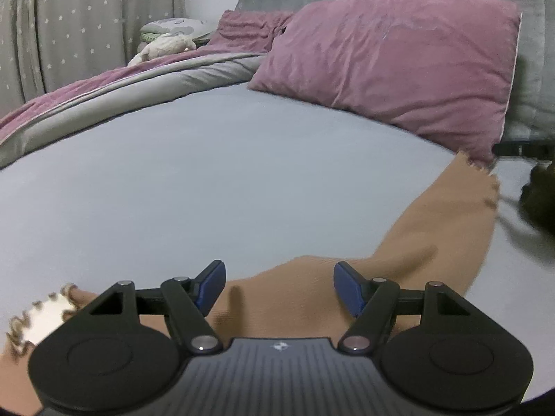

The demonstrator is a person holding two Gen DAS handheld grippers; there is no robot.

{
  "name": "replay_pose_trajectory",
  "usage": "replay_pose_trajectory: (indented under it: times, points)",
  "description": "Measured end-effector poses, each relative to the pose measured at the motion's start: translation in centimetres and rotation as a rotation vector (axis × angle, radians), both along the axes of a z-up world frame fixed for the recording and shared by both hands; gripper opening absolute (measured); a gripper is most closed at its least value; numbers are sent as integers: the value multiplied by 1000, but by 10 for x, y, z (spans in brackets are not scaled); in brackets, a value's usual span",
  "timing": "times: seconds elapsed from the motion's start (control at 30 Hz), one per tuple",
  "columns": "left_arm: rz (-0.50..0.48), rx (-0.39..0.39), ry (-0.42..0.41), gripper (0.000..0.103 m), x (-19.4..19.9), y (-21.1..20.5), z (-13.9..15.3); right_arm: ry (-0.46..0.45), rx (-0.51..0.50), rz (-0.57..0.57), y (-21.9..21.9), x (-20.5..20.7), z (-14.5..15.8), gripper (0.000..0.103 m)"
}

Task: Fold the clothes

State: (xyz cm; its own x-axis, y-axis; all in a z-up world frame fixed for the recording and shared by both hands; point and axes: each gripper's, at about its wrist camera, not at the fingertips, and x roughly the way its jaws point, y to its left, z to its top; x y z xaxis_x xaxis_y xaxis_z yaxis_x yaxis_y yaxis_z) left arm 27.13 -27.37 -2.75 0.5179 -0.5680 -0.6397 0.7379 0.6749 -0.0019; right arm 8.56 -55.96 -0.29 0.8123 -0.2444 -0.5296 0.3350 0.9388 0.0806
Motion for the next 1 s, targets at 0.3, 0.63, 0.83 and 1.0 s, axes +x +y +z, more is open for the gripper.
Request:
replay_pose_trajectory:
  times: [0.3, 0.63, 0.83, 1.0]
  points:
    - [-21, 46, 40, 67, 16, -2, -13, 66, -24, 282, 12, 70, -34, 46]
    - [-19, 34, 56, 55, 21, -9, -16, 150, -99, 388, 36, 80, -74, 23]
    - [-29, 94, 79, 57, 34, -7, -16, 123, -89, 400, 34, 72, -78, 13]
    - [-18, 116, 95, 52, 35, -14, -20, 110, -107, 402, 36, 66, -79, 9]
